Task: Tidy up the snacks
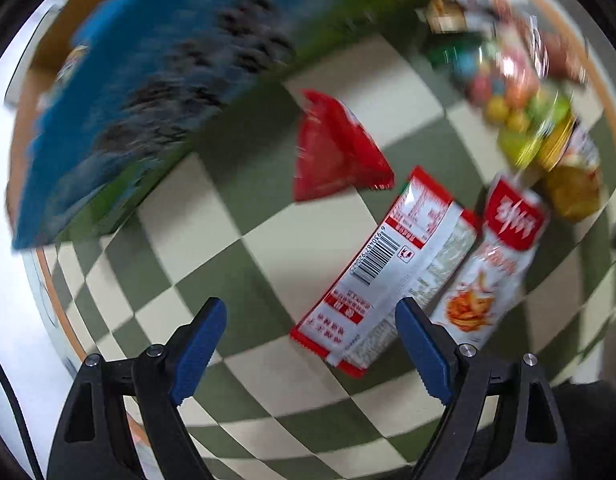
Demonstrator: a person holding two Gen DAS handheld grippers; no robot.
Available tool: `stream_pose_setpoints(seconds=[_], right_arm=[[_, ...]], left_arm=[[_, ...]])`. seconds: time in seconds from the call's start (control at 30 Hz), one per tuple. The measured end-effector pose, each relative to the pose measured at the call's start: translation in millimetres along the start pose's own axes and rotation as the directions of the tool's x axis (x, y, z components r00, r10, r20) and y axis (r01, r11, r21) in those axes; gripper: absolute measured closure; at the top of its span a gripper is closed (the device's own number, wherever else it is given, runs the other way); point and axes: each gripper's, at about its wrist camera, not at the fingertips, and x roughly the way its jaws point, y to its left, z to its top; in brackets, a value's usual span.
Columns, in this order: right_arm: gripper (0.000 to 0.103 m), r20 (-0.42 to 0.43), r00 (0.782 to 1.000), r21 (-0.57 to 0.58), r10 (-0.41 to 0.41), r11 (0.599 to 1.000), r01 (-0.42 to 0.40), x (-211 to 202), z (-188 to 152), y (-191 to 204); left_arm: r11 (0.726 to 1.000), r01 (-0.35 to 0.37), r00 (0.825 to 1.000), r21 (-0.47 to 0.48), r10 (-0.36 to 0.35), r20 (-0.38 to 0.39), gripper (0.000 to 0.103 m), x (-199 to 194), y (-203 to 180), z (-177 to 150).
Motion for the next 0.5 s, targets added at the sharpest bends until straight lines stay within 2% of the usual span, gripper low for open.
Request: stream_pose_setpoints(seconds=[0.07, 0.13, 0.37, 0.47, 0.5], right_arm=[[0.008, -0.002, 1.000, 0.018, -0.020, 1.000, 0.020, 9, -4, -8], [0.008, -0.004, 1.000, 0.030, -0.031, 0.999, 0.031, 16, -8, -13], [0.008, -0.009, 1.000, 0.040, -0.025, 0.999, 0.025, 25, -23, -15], [0.008, -0.018, 1.000, 0.036, -0.021, 0.999, 0.021, 28, -29, -15], [0.008, -0.021, 1.000, 0.033, -0.021, 0.999, 0.022, 29, -30, -15]], left_arm=[[0.998, -0.024, 1.000, 0.061, 0.025, -0.017, 0.016, 11, -13, 4], [0.991, -0.050, 0.999, 0.121, 0.050, 0.007, 0.014, 9, -24, 7], [0.985, -0.030, 1.000, 0.167, 0.029, 0.006, 0.016, 3, -40, 21], [0.981, 0.071, 0.997, 0.181, -0.063, -0.049, 0.017, 8, -51, 20], [0.980, 0.071, 0.996, 0.184, -0.061, -0.057, 0.017, 12, -53, 18]])
